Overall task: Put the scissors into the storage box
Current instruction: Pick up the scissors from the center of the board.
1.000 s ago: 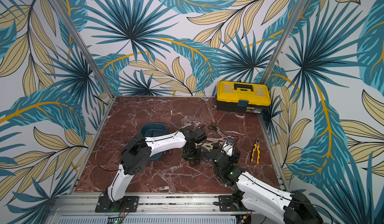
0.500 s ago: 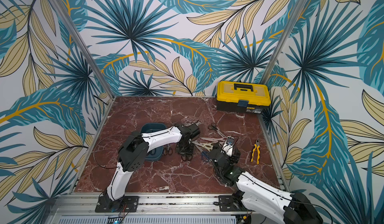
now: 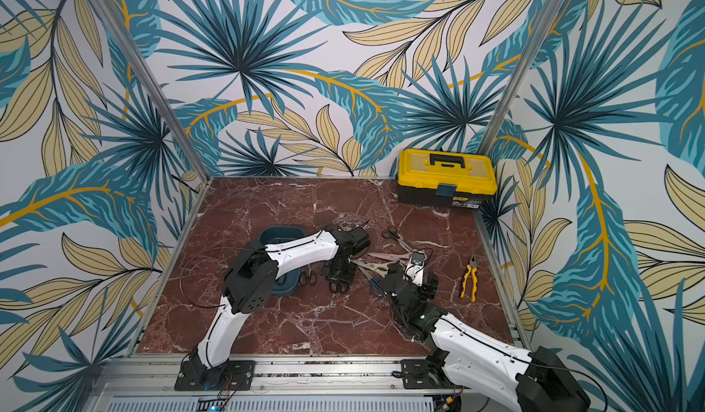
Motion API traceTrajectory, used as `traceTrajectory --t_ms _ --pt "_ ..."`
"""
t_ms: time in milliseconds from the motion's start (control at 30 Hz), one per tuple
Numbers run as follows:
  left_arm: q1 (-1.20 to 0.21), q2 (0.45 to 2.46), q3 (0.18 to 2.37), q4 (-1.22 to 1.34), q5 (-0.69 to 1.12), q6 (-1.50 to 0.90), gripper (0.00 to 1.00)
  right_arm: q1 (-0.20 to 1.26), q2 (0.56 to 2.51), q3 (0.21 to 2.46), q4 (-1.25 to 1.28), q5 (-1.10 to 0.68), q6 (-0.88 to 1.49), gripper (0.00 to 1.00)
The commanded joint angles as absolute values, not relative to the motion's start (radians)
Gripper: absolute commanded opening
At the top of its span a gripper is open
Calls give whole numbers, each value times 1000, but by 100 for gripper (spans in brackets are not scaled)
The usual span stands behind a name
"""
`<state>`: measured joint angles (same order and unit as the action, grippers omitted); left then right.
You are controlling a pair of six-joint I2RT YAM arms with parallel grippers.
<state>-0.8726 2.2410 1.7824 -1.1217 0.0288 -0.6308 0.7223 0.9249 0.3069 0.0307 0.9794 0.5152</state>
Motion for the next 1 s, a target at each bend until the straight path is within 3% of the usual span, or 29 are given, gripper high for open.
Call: traceTrajectory --t_ms 0,333,533,700,833,967 --pt "-870 2290 1792 -1120 -20 -609 21 719 912 305 58 955 491 100" --pt "-864 2251 1790 -1111 -47 -592 0 720 868 281 69 966 495 100" --pt "-855 2135 1814 -1103 -85 -586 0 720 870 278 84 935 476 99" --pt "-818 1998 1788 -1094 -115 -593 0 721 876 266 166 776 387 100" --pt "-763 1882 1729 -1105 -141 -585 0 721 876 240 252 601 313 100" --pt "-670 1752 1585 -1111 -182 -566 0 721 861 229 270 575 294 100"
